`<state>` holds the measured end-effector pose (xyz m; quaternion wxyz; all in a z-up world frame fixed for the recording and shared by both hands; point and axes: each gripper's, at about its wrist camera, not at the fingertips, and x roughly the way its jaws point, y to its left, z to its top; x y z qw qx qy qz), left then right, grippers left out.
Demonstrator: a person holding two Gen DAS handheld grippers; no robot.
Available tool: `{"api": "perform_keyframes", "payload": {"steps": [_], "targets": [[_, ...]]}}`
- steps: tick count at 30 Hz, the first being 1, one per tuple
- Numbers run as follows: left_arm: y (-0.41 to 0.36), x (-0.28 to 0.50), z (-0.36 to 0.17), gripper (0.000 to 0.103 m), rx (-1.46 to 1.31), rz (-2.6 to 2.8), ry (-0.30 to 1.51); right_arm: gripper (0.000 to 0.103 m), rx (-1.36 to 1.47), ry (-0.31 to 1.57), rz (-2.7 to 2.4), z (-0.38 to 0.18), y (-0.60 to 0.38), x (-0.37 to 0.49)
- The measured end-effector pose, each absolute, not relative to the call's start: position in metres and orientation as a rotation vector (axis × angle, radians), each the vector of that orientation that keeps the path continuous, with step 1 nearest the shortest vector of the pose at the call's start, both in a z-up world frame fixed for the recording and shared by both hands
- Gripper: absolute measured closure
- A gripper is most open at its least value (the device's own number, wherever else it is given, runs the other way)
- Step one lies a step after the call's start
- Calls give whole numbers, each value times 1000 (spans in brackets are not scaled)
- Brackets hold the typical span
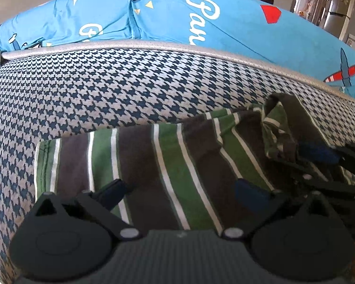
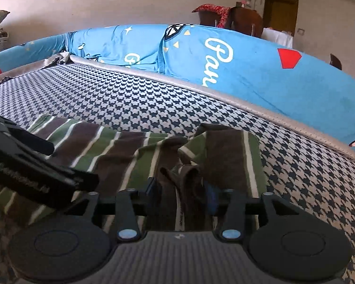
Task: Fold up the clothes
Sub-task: 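Lift the grasped corner with the right gripper toward the left gripper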
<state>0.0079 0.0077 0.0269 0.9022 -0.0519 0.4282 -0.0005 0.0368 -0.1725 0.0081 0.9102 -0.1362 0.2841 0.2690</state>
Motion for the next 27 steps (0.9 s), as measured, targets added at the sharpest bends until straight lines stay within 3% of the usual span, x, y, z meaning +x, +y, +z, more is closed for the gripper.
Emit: {"api": "perform_keyframes", "payload": {"steps": [12,27], "targets": [[11,5,35,0,-110,37,856,59,-119,506,449,59,-217,7],[12,8,32,0,-119,40,878,60,-202,497,291,44,-214,5]]}}
